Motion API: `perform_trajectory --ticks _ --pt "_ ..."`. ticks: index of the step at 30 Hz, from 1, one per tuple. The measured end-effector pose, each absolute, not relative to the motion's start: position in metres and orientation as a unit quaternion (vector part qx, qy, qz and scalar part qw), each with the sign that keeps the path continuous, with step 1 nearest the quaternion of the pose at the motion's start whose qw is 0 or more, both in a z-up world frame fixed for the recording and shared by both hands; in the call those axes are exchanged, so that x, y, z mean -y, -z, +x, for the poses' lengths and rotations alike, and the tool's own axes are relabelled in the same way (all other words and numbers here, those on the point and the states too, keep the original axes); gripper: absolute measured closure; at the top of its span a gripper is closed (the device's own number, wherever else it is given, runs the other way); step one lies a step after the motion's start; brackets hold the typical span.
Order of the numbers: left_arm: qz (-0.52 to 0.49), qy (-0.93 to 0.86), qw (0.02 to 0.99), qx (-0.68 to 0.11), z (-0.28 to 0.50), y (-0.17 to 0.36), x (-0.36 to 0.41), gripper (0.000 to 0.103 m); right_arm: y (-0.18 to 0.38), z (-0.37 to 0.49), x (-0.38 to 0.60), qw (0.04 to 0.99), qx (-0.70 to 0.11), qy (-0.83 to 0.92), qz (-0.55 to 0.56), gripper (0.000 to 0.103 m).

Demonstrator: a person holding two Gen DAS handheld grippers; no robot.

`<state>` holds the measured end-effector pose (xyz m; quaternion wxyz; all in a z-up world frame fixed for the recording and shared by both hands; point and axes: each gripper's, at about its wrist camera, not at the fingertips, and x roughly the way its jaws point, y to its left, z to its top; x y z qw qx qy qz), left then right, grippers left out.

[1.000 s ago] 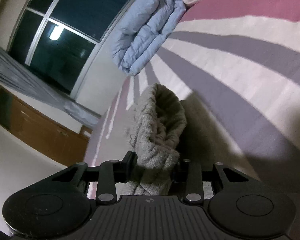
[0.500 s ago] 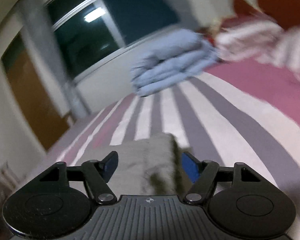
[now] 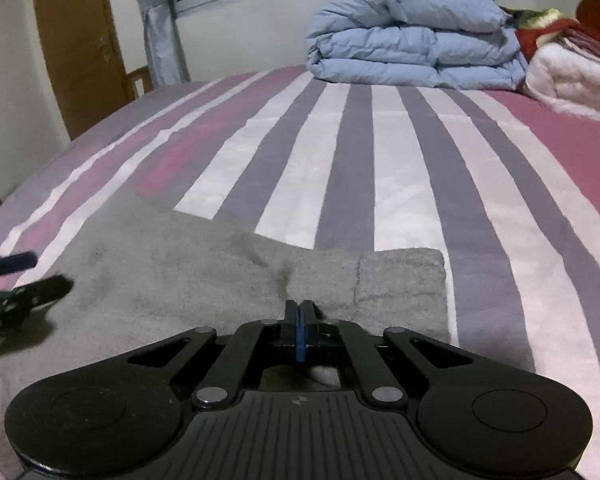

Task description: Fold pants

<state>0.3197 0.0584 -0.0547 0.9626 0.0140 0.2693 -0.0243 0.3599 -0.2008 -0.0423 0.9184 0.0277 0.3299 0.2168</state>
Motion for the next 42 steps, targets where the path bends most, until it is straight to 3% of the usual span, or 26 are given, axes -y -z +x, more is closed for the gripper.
perform_trajectory --ticks 4,9,12,14,15,20,23,25,27,28,29,30,33,36,40,41,42 --pt "0.025 0.029 0.967 -0.251 0.317 0.044 -0.052 0.012 0.020 0.343 0.208 0.936 -0.271 -0.225 0.031 0.103" --pt "0.032 0.026 0.952 -0.302 0.335 0.060 -0.052 0.010 0.047 0.370 0.199 0.910 -0.354 -0.215 0.041 0.103" --pt "0.034 0.021 0.960 -0.276 0.314 0.046 -0.064 0.010 0.023 0.344 0.222 0.927 -0.294 -0.217 0.087 0.101" --pt "0.023 0.025 0.963 -0.267 0.297 0.041 -0.074 0.010 0.012 0.321 0.242 0.939 -0.261 -0.202 0.097 0.053" --pt "0.009 0.035 0.963 -0.265 0.290 0.041 -0.080 0.010 0.010 0.307 0.257 0.945 -0.240 -0.194 0.110 0.000" --pt "-0.030 0.066 0.956 -0.286 0.269 0.053 -0.094 0.016 0.023 0.278 0.326 0.924 -0.248 -0.190 0.222 0.001" --pt "-0.087 0.088 0.947 -0.296 0.270 0.060 -0.095 0.026 0.042 0.274 0.347 0.897 -0.283 -0.186 0.282 0.001" --pt "-0.148 0.147 0.910 -0.358 0.294 0.078 -0.091 0.024 0.067 0.294 0.351 0.853 -0.347 -0.194 0.338 0.001" --pt "-0.162 0.175 0.900 -0.366 0.312 0.088 -0.081 0.020 0.093 0.316 0.340 0.815 -0.374 -0.233 0.377 0.002" --pt "-0.174 0.194 0.892 -0.370 0.322 0.090 -0.080 0.020 0.092 0.323 0.336 0.819 -0.370 -0.232 0.372 0.036" --pt "-0.190 0.208 0.886 -0.369 0.329 0.091 -0.081 0.047 0.093 0.334 0.332 0.802 -0.381 -0.244 0.390 0.054" --pt "-0.215 0.214 0.877 -0.373 0.337 0.093 -0.085 0.068 0.092 0.342 0.331 0.794 -0.388 -0.241 0.402 0.054" --pt "-0.242 0.231 0.875 -0.349 0.343 0.089 -0.095 0.089 0.070 0.352 0.325 0.815 -0.371 -0.268 0.355 0.062" --pt "-0.258 0.242 0.890 -0.289 0.347 0.073 -0.104 0.090 0.034 0.363 0.321 0.830 -0.321 -0.308 0.336 0.064" --pt "-0.248 0.233 0.902 -0.264 0.392 0.041 -0.115 0.090 -0.005 0.402 0.311 0.841 -0.276 -0.325 0.334 0.064" --pt "-0.240 0.226 0.902 -0.278 0.409 0.038 -0.116 0.086 -0.006 0.419 0.302 0.839 -0.288 -0.320 0.334 0.063" --pt "-0.220 0.212 0.905 -0.297 0.423 0.039 -0.114 0.070 -0.002 0.440 0.298 0.835 -0.310 -0.303 0.338 0.055"
